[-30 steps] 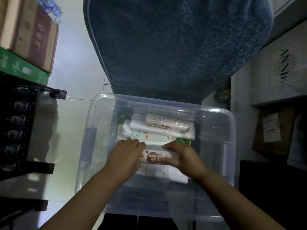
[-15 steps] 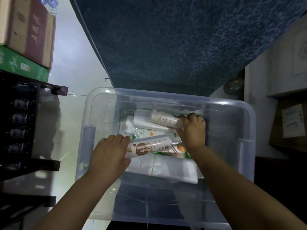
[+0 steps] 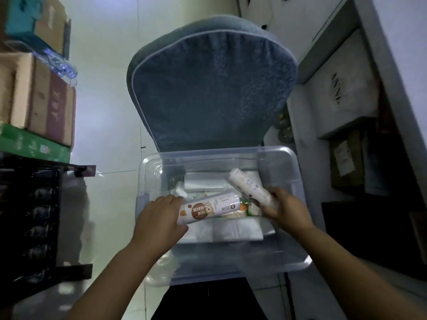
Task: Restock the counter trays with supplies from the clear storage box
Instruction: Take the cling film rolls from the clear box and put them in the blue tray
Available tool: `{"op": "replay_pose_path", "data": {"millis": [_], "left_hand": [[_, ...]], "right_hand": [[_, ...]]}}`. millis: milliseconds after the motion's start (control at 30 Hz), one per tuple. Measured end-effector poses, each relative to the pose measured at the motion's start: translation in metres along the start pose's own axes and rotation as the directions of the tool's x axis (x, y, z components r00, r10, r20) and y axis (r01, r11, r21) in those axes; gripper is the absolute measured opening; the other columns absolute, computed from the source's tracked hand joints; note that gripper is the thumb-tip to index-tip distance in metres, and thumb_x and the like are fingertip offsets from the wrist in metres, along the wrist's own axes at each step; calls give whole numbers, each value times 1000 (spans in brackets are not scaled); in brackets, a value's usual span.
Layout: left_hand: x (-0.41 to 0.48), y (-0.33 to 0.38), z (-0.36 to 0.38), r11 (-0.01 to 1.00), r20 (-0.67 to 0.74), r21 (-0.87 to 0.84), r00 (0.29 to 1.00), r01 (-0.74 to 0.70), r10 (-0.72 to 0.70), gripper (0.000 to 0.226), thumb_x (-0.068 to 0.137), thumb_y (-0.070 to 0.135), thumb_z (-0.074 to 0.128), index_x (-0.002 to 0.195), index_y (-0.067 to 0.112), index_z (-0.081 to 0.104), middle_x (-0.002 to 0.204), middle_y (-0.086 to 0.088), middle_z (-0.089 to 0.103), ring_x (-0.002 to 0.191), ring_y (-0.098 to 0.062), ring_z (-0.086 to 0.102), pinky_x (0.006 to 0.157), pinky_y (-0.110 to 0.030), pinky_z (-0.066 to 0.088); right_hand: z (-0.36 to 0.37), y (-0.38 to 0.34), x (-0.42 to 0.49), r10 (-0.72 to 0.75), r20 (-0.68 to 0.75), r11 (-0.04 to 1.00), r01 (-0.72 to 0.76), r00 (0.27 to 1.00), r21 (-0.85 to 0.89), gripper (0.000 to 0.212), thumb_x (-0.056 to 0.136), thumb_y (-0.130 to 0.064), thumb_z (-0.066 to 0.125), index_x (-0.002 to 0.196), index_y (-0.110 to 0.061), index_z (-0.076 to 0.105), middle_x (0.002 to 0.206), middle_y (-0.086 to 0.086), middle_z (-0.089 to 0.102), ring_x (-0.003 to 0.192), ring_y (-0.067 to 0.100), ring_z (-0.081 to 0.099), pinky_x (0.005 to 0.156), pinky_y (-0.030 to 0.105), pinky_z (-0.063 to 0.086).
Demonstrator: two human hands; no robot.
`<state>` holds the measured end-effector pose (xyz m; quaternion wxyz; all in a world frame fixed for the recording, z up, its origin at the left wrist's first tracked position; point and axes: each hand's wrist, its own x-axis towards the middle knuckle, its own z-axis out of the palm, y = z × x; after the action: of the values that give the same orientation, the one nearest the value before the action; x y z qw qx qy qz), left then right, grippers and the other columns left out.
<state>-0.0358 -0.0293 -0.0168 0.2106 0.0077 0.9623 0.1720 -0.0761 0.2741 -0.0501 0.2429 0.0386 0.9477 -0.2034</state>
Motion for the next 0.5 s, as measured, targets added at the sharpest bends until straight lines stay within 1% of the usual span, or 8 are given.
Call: {"op": "replay_pose_path", "data": {"millis": [67,133,200,233,300,367,433,500], "left_hand": [[-7,10,-20,998,-4,-25,999,-54,54,46,65,36,70,109,29,59,100,6,65,86,-15,57,63,-26,39],[-15,20,-36,994,1,-49,995,-95,95,43,65,38,69,106,32,58,98,8,63,85,-14,56,62,-26,38],[-21,32,-49,988,8,-76,991,-132,133,41,65,40,69,104,35,57,96,10,62,83,-12,55,61,-26,39],[-24,38,-54,984,8,-88,988,-154,155,40,65,41,69,102,35,57,94,11,61,81,-11,55,58,-24,38],[-28,53,-64,976,8,-101,981,-194,196,37,66,46,70,99,36,56,92,14,61,79,-9,55,54,-21,37],[-32,69,-72,968,13,-103,973,-227,229,41,67,51,70,103,37,57,93,15,61,78,-7,56,54,-20,37],[-36,86,-76,957,17,-86,960,-278,281,41,66,47,70,104,35,59,89,16,59,76,-7,53,52,-21,36],[-40,107,-79,940,32,-81,941,-332,336,39,64,39,69,101,36,59,86,15,59,75,-9,53,54,-23,39]], "right_hand": [[-23,-4,-31,49,-65,998,-47,997,33,47,77,-38,70,116,-19,51,103,10,70,91,34,65,68,37,47],[-45,-6,-64,114,-129,991,-102,985,90,49,76,-36,70,117,-19,49,105,9,69,90,32,65,70,39,50],[-62,-4,-98,154,-215,980,-122,964,155,52,72,-34,74,117,-22,51,105,3,68,91,26,65,72,38,52],[-69,-3,-114,167,-269,977,-122,949,176,54,69,-32,76,117,-24,52,105,-2,66,93,22,64,73,34,50],[-79,2,-148,205,-383,970,-136,901,202,60,66,-30,79,120,-25,55,107,-7,61,97,15,60,75,25,43],[-88,8,-183,234,-477,967,-150,847,208,62,65,-32,79,122,-24,56,106,-9,57,96,9,53,75,22,38],[-93,15,-218,269,-557,961,-185,785,204,60,65,-36,76,121,-25,57,101,-10,53,90,6,45,70,23,36],[-94,25,-253,314,-621,949,-231,718,213,60,63,-35,78,118,-23,59,98,-6,54,86,6,42,64,23,36]]}}
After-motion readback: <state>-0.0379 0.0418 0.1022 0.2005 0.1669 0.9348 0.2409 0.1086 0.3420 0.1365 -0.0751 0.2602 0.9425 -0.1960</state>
